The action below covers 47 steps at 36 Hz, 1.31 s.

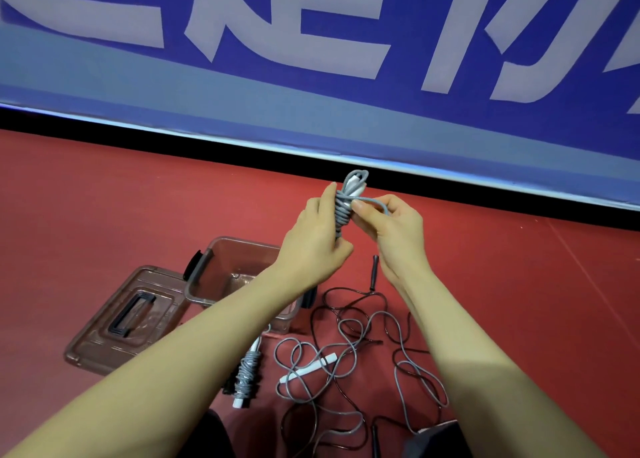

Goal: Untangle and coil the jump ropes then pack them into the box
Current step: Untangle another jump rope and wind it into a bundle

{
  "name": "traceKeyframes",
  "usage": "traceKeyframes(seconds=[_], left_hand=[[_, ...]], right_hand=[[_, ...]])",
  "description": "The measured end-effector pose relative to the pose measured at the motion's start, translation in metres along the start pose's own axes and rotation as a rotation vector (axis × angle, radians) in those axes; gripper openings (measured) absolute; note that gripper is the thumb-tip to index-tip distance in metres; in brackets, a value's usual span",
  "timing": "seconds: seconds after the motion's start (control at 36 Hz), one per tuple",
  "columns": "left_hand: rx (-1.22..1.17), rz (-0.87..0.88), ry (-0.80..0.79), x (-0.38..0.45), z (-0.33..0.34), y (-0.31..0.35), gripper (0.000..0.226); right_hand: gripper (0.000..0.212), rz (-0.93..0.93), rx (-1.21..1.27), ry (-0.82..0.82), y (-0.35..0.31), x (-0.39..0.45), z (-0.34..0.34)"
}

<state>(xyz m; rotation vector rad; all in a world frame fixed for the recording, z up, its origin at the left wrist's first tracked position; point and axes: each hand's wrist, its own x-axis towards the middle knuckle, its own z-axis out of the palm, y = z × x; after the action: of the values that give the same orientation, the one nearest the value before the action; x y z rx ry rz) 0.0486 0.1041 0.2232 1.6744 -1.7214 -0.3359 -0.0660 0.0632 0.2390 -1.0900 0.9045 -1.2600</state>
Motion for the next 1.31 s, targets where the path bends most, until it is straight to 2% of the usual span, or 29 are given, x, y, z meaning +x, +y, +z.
traceKeyframes(seconds=[0.11,0.19,0.28,0.36,0.42,0.53,0.69,0.81,0.92,1.03,1.11,1.31], left_hand=[[0.013,-0.055,0.08,0.0,0.001,0.0,0.078],[0.029,-0.059,0.137,0.003,-0.002,-0.004,0.075],[0.053,-0.111,0.15,0.005,-0.007,-0.006,0.063],[-0.123,-0.135,0.119,0.005,-0.009,-0.004,0.053],[-0.256,-0.158,0.066,0.004,-0.009,-0.002,0.05],[-0.331,-0.232,-0.03,0.008,-0.009,-0.002,0.043],[-0.166,-0.221,0.002,0.01,-0.011,-0.008,0.04],[0.234,-0.098,0.023,0.004,-0.003,0.001,0.053],[0.397,0.0,0.069,-0.004,0.01,0.006,0.061],[0.36,-0.106,0.084,-0.002,0.007,0.007,0.05],[0.37,-0.133,0.069,0.003,0.002,0.003,0.037],[0.03,-0.083,0.027,0.008,-0.007,-0.004,0.037]], right_hand=[[0.013,0.004,0.021,-0.118,0.001,-0.002,0.002],[0.02,-0.008,-0.045,-0.17,0.001,-0.002,0.002],[0.026,-0.008,-0.124,-0.148,0.003,-0.001,0.003],[0.03,-0.004,-0.156,-0.057,0.007,0.002,0.002],[0.032,0.012,-0.142,-0.084,0.006,0.003,0.004],[0.03,-0.016,-0.142,-0.107,0.004,0.001,0.002],[0.028,-0.033,-0.154,0.013,0.008,0.003,0.001],[0.028,-0.029,-0.12,0.081,0.006,0.003,0.002],[0.027,-0.007,-0.101,0.087,0.005,0.001,0.006],[0.021,-0.001,-0.164,0.064,0.003,0.0,0.007],[0.026,-0.007,-0.201,-0.012,0.002,-0.003,0.007],[0.043,-0.043,-0.217,-0.142,-0.007,-0.005,0.003]])
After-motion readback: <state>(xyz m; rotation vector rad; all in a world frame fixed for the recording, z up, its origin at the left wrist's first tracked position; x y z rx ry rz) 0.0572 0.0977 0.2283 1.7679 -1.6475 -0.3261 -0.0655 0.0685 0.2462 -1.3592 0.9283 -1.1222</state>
